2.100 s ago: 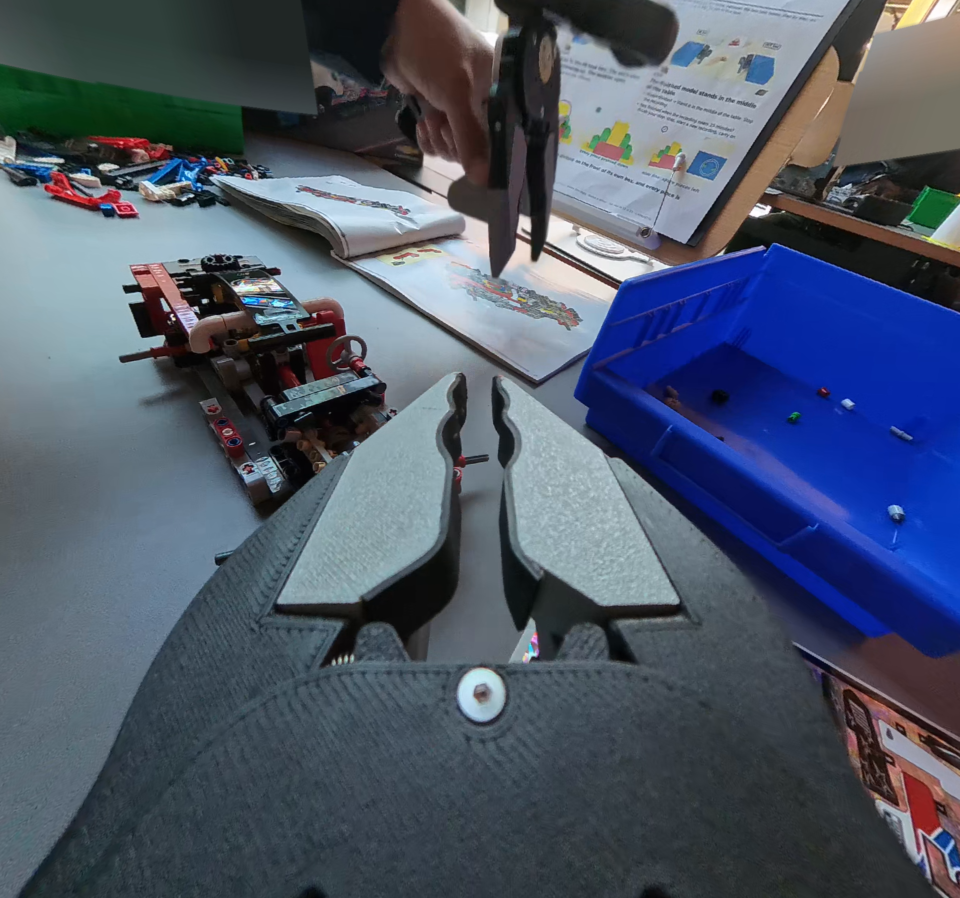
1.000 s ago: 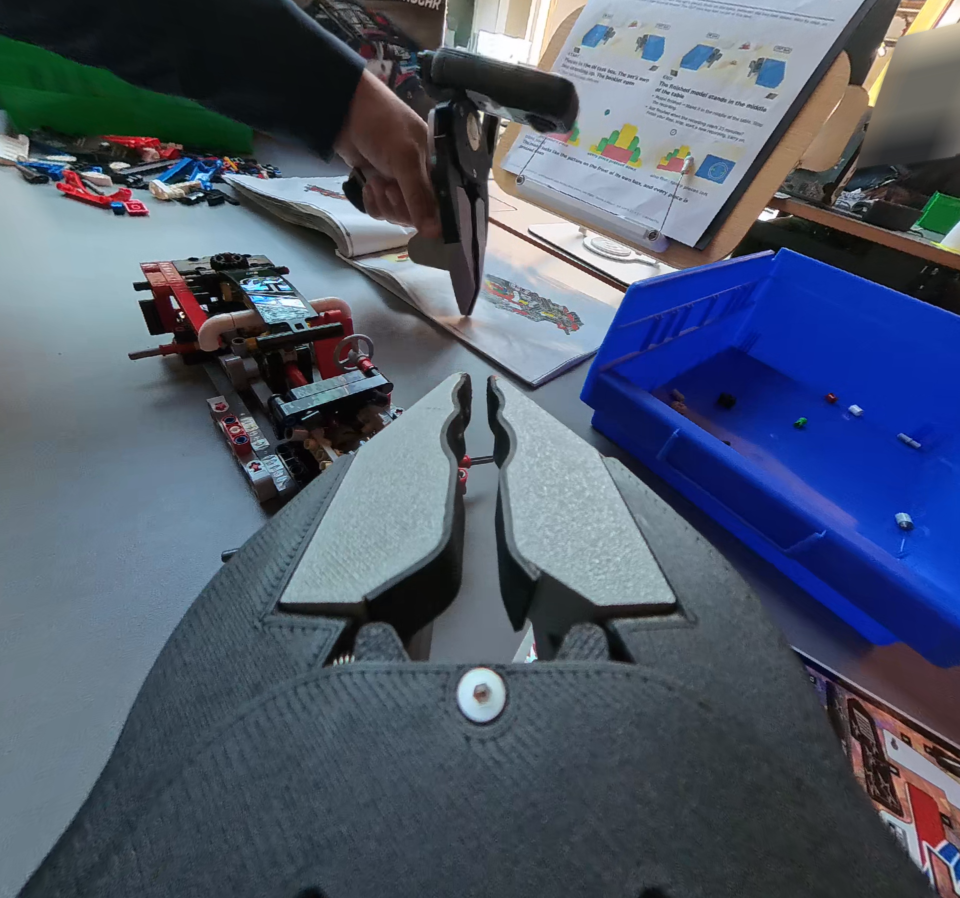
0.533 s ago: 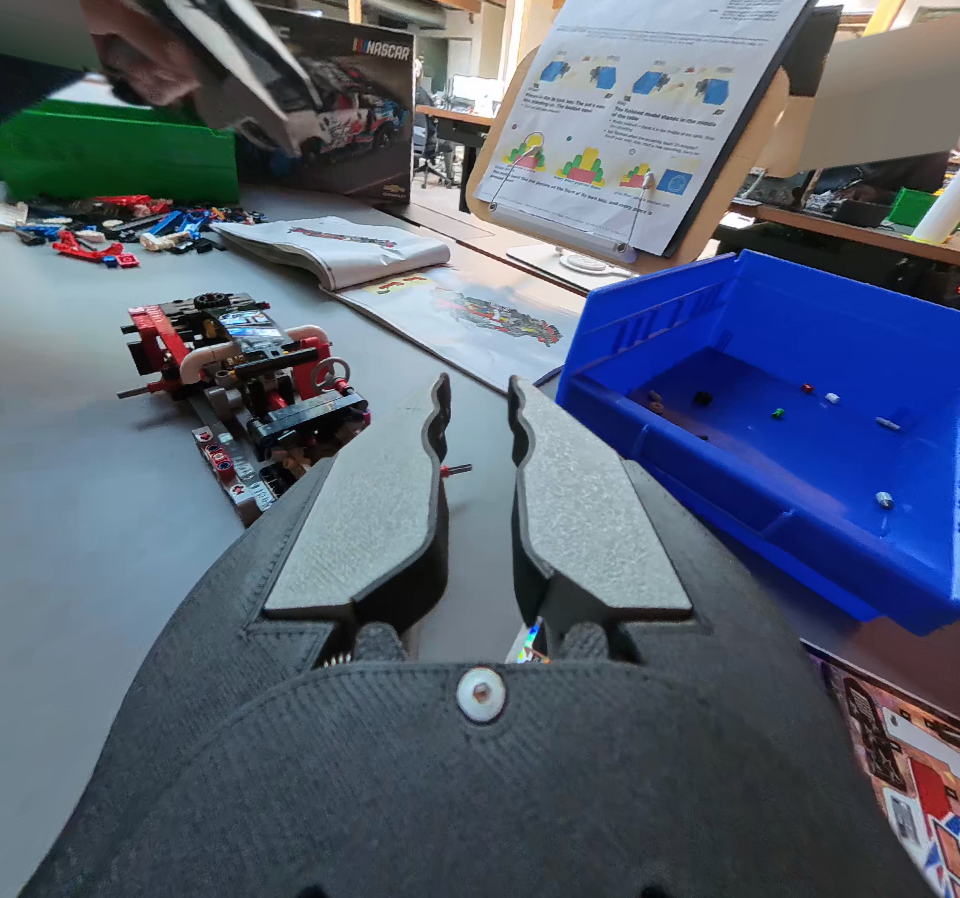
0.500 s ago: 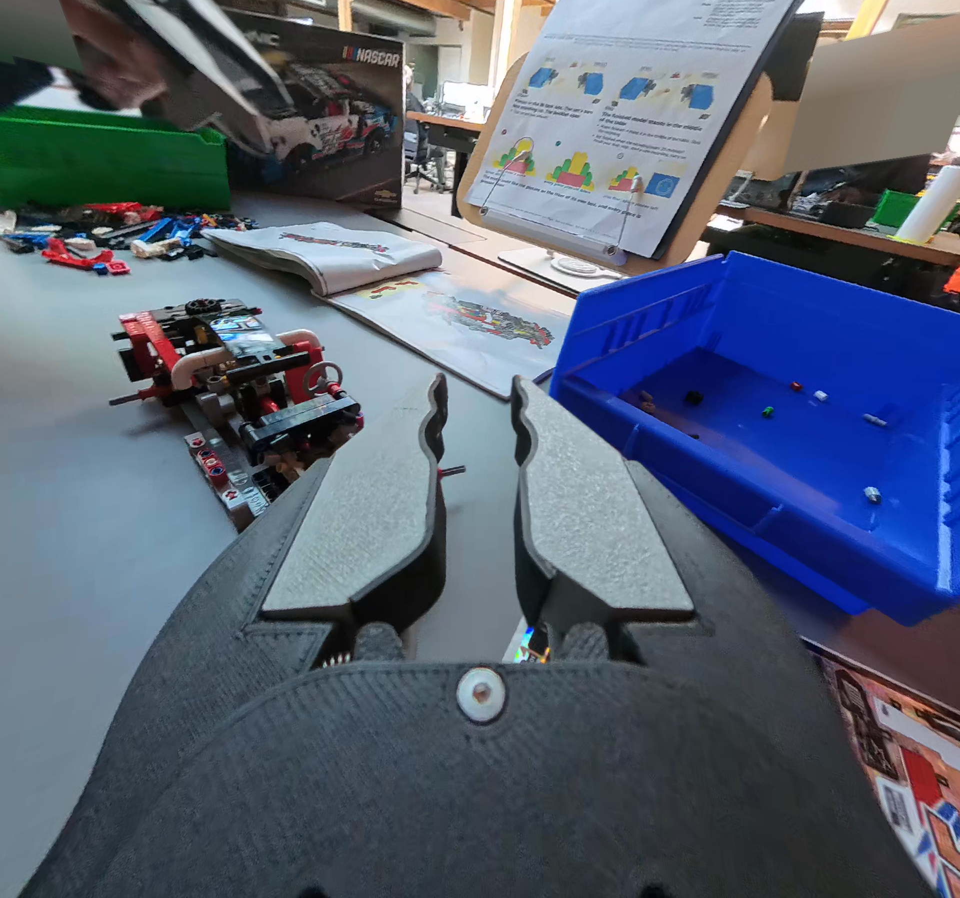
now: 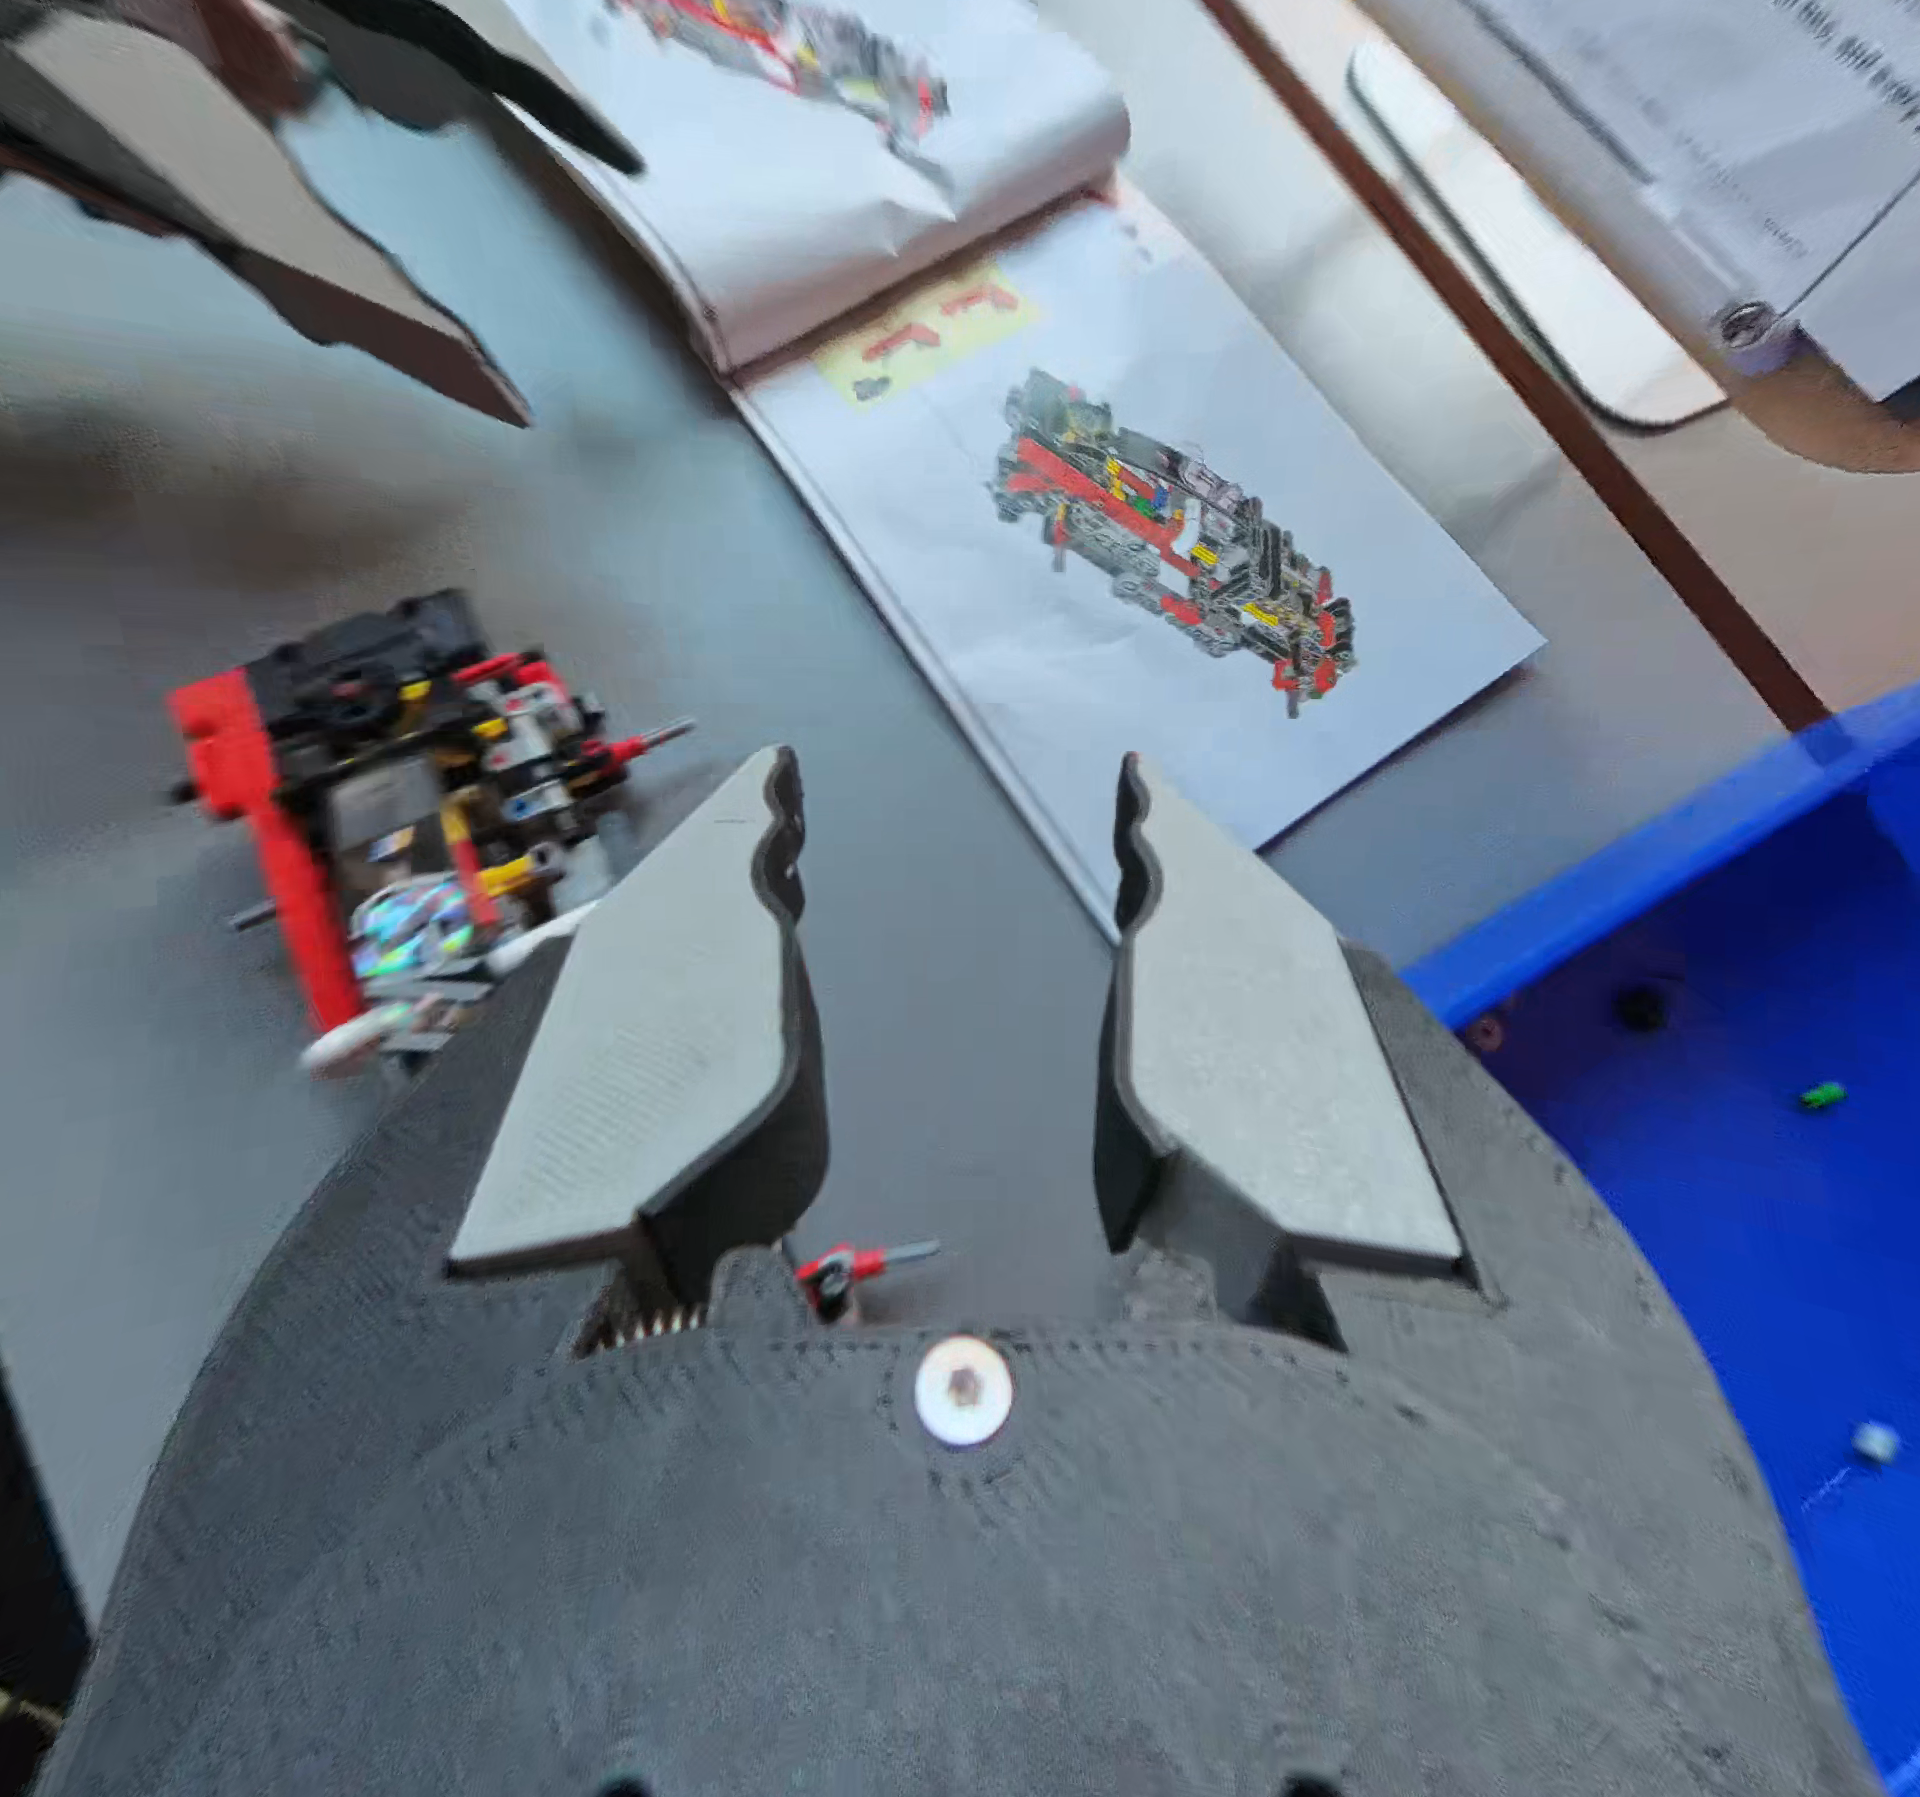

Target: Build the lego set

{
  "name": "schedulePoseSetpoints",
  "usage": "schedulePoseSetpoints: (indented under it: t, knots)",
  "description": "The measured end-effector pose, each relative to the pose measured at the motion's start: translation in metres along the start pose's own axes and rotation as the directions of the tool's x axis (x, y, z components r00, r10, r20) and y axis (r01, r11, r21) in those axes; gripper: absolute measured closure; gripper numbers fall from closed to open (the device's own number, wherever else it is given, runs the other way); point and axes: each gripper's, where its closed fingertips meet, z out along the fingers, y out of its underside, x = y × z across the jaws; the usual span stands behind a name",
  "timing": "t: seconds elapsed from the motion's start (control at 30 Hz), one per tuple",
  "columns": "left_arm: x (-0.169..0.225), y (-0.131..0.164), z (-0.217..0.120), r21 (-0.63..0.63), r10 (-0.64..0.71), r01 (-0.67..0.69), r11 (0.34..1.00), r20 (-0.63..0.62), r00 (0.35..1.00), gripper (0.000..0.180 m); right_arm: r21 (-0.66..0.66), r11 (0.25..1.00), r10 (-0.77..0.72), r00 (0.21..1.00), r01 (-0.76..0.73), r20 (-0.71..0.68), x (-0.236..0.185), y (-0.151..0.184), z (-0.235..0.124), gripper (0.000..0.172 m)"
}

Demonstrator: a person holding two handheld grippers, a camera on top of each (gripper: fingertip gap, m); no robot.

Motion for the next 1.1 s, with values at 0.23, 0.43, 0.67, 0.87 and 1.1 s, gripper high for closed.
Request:
schedulePoseSetpoints:
  t: [0.23,0.43,0.67,0.87,1.1]
  knots:
    - [-0.012,-0.023,0.042,0.07,0.017,-0.021,0.997,0.052,0.998,0.095,-0.54,0.84,-0.022,0.998,0.054,0.065,0.059,0.028,0.105,0.094]
    - [-0.013,-0.007,0.058,0.012,0.057,-0.058,0.998,0.007,0.998,0.098,-0.699,0.698,-0.069,0.987,0.153,0.147,0.063,0.055,0.119,0.09]
    - [-0.013,-0.001,0.066,-0.01,0.075,-0.075,0.997,0.027,0.997,0.095,-0.706,0.678,-0.083,0.975,0.206,0.205,0.056,0.053,0.121,0.097]
    - [-0.014,-0.003,0.068,-0.013,0.104,-0.104,0.995,0.055,0.993,0.096,-0.705,0.658,-0.125,0.961,0.267,0.247,0.048,0.048,0.124,0.112]
    - [-0.024,-0.011,0.06,0.035,0.073,-0.076,0.997,0.082,0.994,0.105,-0.666,0.686,-0.131,0.951,0.292,0.282,0.034,0.033,0.137,0.159]
